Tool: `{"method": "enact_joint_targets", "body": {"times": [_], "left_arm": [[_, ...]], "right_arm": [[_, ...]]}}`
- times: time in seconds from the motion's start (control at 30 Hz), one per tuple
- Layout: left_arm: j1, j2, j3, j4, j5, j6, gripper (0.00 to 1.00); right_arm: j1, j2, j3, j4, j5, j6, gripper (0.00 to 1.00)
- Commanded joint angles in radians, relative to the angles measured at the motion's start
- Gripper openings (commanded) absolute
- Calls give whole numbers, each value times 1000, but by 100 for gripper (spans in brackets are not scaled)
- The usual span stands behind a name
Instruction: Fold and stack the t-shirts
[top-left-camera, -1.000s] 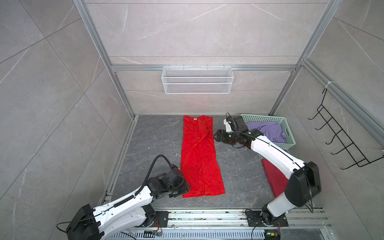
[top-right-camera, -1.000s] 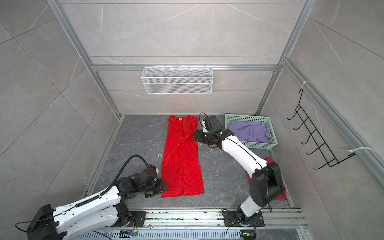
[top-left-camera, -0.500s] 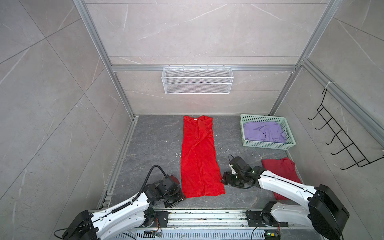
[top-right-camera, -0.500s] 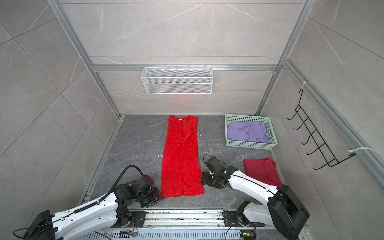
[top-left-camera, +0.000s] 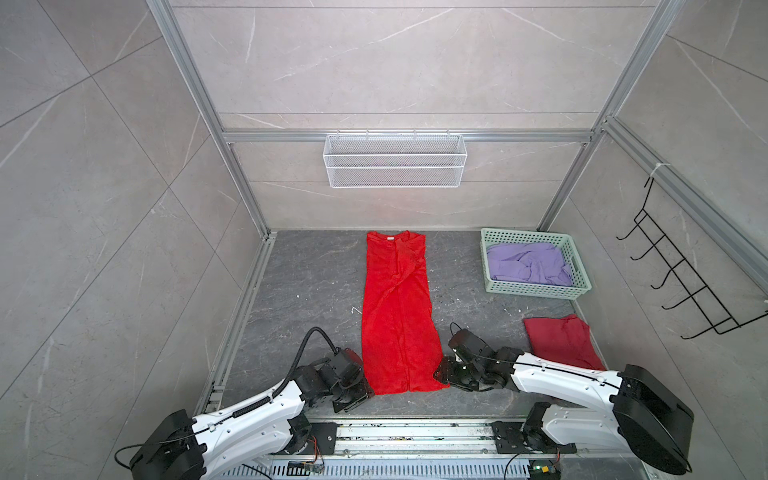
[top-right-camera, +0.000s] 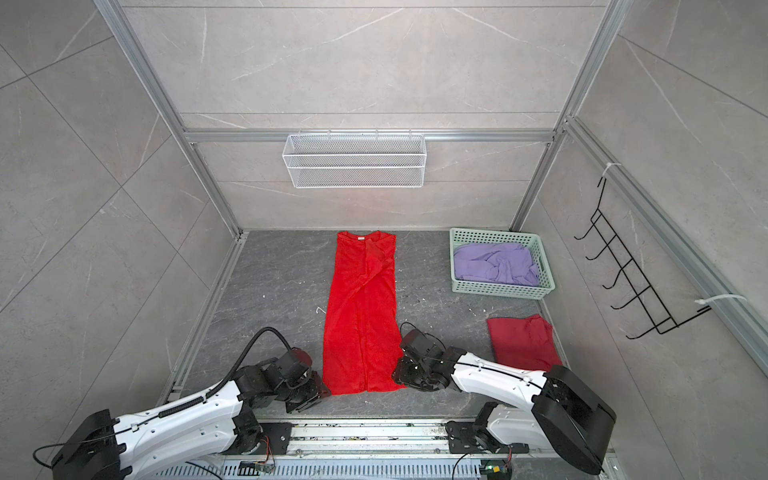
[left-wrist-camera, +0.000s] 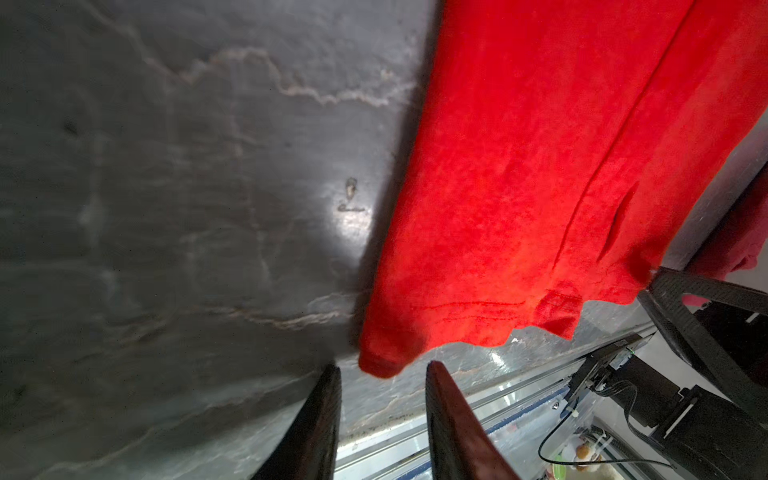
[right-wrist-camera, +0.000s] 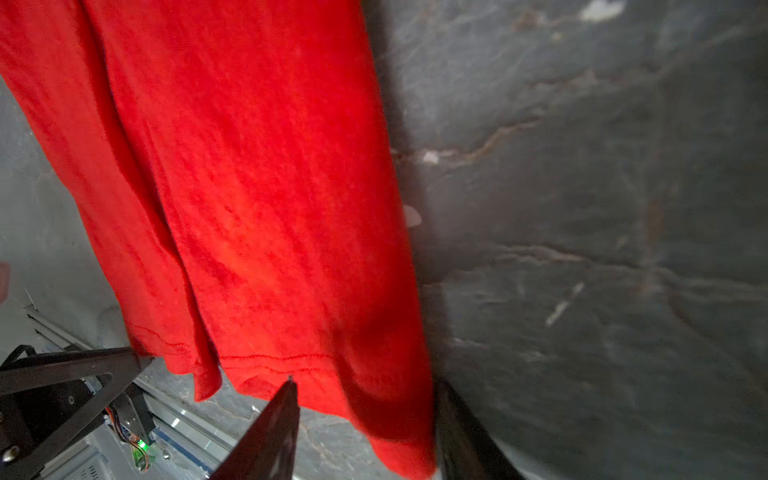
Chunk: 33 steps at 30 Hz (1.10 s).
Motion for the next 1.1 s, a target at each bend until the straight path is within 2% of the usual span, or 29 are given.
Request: {"method": "enact_joint_targets", "body": {"times": [0.0,0.17,0.27,0.37,0.47,0.5,0.7,0.8,0.97,1.07], "left_arm": [[-4,-5,21,-110,-70,2,42],[-3,63,1,24,-51,3,42],[-3,125,9,95,-24,15,34],[-3,171,33,105,-18,33,21],[-3,184,64,65,-30,58,2],[-4,174,69,53,-31,58,0],[-14,36,43,-46,-9,29,0],[-33,-47,84,-114,9,56,0],[-34,-111,215,-171,-27,135,0],[-29,-67,318,-209,-104,205,0]], "right_arm": [[12,25,-33,-56,29,31,47],[16,48,-33,-44,47,46,35],[23,68,-33,-16,44,57,29],[32,77,-26,-7,50,58,22],[43,76,-20,-10,67,63,12],[51,74,-19,-12,70,64,10],[146,28,9,-104,113,96,1],[223,-7,59,-174,160,115,0],[271,-51,191,-269,323,148,0],[269,-47,236,-211,428,173,1]]}}
